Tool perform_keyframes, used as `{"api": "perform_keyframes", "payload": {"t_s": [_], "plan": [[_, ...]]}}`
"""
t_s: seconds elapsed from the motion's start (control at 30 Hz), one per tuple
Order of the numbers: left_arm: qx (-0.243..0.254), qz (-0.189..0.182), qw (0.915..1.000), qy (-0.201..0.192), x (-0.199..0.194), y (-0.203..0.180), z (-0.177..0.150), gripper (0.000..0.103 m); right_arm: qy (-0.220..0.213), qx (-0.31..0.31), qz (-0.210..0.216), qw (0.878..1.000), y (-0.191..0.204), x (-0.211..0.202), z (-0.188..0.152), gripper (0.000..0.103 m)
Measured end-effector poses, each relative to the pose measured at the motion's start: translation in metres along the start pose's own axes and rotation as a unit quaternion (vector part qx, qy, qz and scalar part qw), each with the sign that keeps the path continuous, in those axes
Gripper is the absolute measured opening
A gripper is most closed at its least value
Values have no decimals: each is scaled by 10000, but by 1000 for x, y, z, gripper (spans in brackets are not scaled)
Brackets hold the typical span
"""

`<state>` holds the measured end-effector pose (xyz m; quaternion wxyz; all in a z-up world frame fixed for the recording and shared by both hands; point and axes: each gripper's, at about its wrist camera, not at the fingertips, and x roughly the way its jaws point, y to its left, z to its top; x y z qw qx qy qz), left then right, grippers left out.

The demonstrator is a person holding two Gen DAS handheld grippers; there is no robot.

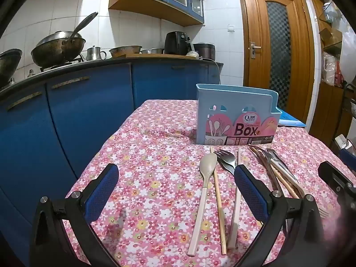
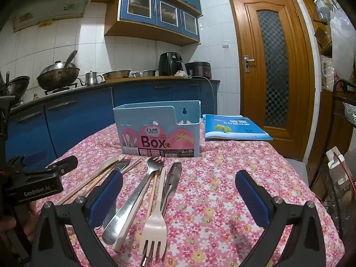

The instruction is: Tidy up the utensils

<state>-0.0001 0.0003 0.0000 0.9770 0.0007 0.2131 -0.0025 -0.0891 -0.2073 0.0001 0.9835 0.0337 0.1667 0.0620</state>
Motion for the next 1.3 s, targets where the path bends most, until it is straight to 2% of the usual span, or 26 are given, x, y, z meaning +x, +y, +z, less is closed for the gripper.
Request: {"api": "perform_keyframes", "payload": {"t_s": [1.3], "plan": [[65, 16, 10000, -32, -2, -1, 2, 103, 35, -9, -6, 10000, 0, 1, 0, 103]]}}
